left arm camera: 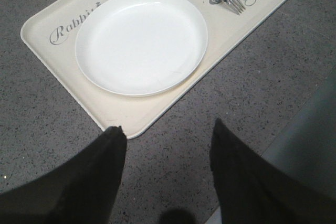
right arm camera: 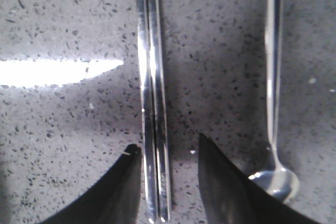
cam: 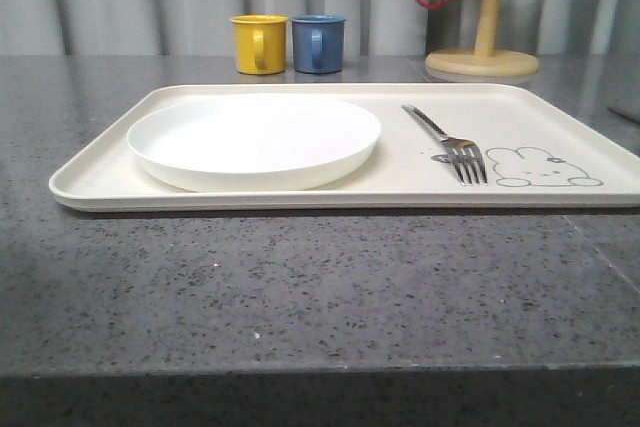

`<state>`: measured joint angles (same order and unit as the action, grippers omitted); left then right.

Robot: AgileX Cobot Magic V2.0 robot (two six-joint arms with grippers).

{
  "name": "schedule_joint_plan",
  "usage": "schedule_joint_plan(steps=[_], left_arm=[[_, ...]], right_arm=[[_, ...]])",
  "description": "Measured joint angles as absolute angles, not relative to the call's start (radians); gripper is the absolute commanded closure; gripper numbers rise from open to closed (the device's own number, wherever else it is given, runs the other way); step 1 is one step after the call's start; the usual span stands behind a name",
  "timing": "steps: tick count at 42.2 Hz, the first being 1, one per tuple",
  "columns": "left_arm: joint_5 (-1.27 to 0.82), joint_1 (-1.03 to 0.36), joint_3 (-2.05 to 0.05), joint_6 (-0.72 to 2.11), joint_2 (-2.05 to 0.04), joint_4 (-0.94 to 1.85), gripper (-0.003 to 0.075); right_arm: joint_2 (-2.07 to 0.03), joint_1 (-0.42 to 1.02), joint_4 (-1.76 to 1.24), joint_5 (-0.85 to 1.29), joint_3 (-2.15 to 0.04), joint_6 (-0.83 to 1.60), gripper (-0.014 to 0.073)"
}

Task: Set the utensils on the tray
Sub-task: 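Grasp the steel chopsticks with the right gripper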

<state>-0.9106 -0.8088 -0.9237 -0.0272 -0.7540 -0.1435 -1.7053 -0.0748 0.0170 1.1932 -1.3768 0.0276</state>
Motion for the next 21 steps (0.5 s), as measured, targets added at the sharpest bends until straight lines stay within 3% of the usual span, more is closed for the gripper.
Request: schedule_joint_plan(steps=[21], left_arm=[[-0.898, -0.809, -0.924, -0.027, -0.754, -0.143, 0.0352]], right_arm=[[-1.705, -0.077, -0.052, 1.091, -1.36, 0.059, 0.0295]])
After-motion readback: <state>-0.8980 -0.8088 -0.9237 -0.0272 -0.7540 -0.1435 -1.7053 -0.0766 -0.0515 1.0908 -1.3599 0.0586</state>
